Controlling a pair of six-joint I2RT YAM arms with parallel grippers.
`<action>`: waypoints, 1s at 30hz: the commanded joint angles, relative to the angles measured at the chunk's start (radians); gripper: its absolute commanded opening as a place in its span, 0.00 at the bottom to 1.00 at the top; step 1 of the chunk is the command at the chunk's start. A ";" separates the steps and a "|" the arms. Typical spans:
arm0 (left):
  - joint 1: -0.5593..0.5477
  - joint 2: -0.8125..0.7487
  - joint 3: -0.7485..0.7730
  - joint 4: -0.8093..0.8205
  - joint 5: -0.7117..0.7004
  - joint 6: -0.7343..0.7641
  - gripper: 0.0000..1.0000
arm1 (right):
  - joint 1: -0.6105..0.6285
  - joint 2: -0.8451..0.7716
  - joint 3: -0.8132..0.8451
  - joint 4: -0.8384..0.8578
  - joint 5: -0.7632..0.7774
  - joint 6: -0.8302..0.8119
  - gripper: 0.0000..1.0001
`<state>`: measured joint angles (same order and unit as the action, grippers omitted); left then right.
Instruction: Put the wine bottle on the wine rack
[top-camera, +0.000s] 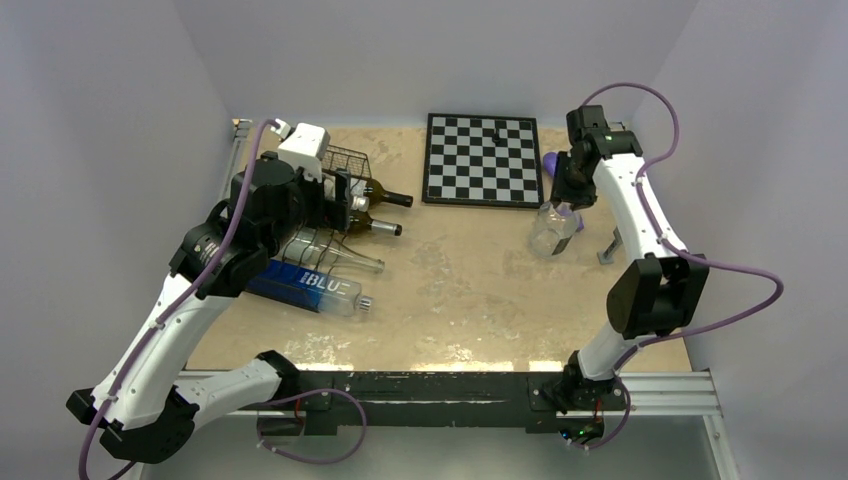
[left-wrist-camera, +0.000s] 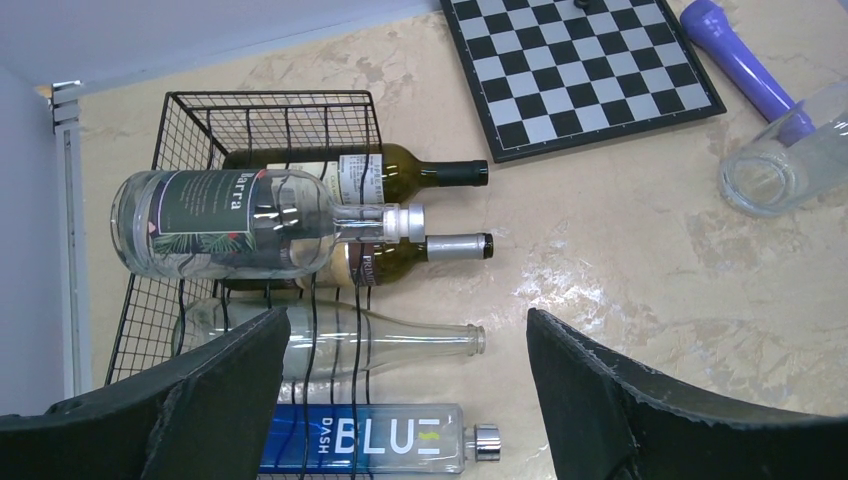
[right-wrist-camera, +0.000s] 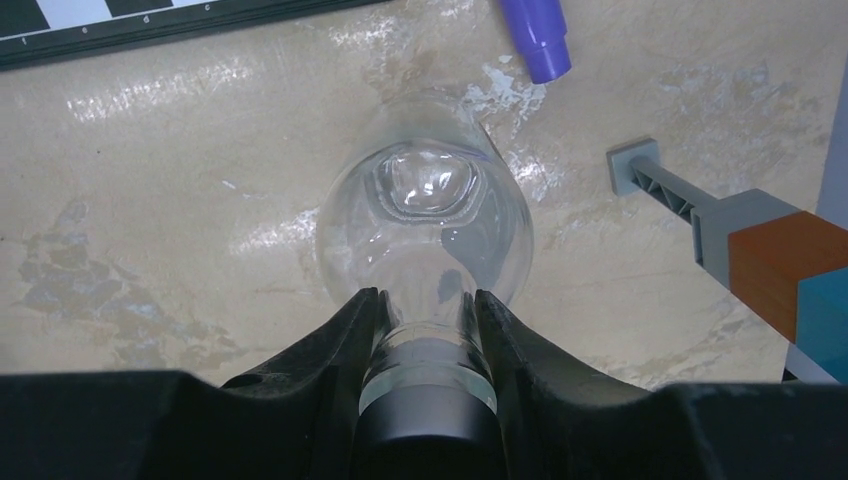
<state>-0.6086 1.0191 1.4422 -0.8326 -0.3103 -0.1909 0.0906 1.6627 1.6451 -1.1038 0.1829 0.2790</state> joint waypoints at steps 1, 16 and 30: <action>0.006 -0.003 0.011 0.012 -0.003 0.018 0.92 | -0.001 -0.071 0.038 -0.016 -0.140 0.014 0.00; 0.007 -0.024 0.012 0.001 0.021 0.012 0.92 | 0.048 -0.286 -0.099 0.192 -0.391 0.090 0.00; 0.006 -0.047 0.057 -0.032 0.048 -0.003 0.93 | 0.197 -0.311 -0.088 0.231 -0.439 0.147 0.00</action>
<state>-0.6086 0.9764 1.4532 -0.8562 -0.2775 -0.1902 0.2691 1.4010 1.5162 -1.0187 -0.1455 0.3511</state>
